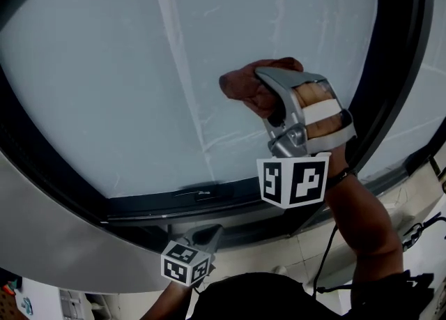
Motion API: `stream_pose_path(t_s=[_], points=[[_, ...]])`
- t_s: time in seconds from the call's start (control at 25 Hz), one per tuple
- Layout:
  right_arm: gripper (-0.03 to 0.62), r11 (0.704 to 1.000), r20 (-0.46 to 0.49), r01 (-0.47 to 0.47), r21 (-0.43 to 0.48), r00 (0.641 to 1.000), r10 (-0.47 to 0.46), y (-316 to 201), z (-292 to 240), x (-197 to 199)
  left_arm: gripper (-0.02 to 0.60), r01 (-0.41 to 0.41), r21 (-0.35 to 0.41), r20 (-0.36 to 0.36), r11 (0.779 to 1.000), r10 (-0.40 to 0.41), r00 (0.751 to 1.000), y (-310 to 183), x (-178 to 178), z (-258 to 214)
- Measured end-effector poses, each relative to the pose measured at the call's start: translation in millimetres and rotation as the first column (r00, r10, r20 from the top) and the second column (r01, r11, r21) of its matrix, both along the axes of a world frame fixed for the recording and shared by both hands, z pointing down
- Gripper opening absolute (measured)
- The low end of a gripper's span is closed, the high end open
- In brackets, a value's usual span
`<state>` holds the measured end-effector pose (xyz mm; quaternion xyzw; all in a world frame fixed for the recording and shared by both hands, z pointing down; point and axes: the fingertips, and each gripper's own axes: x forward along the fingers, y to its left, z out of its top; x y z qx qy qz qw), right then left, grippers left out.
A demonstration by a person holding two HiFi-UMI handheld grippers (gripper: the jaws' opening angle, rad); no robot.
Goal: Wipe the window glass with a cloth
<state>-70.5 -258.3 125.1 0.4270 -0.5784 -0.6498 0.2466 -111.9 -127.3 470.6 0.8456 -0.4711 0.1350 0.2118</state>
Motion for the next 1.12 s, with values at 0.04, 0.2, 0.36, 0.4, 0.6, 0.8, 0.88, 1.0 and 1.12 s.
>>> stream_pose_path(t_s=[0.04,0.2,0.36,0.4,0.6,0.8,0.88,1.0,1.12], points=[[0.097,1.0,0.0,-0.003,0.014,1.0,0.003,-1,-6,-2,0.017,0.004,0.003,0.0,1.0,-0.004,1.0,0,-3,-1],[0.098,0.999,-0.009,-0.021,0.042,1.0,0.021,-7,-18,-7,0.017,0.018,0.011,-0.003,1.0,-0.018,1.0,2,-10,-4],[0.097,0.998,-0.024,-0.035,0.047,0.999,0.036,-14,-15,-11,0.017,0.02,0.009,-0.007,1.0,-0.02,1.0,3,-14,-5],[0.097,0.998,-0.026,-0.04,0.048,0.999,0.041,-15,-14,-11,0.017,0.02,0.009,-0.007,1.0,-0.02,1.0,3,-14,-4],[0.098,0.998,-0.017,-0.054,0.038,0.998,0.055,-16,-9,-13,0.017,0.016,0.009,-0.01,1.0,-0.016,1.0,3,-15,-4],[0.098,0.998,-0.023,-0.059,0.024,0.998,0.06,-16,2,-13,0.017,0.006,0.005,-0.015,1.0,-0.006,1.0,1,-14,-2],[0.098,0.998,-0.022,-0.059,0.022,0.998,0.059,-16,6,-12,0.017,0.005,0.006,-0.016,1.0,-0.005,1.0,1,-14,-1],[0.098,0.998,-0.02,-0.061,0.014,0.998,0.061,-17,12,-11,0.017,0.007,0.004,-0.018,1.0,-0.007,1.0,0,-14,-1],[0.098,0.998,-0.024,-0.064,0.001,0.998,0.064,-17,22,-11,0.017,0.008,0.004,-0.02,1.0,-0.008,1.0,0,-15,0]])
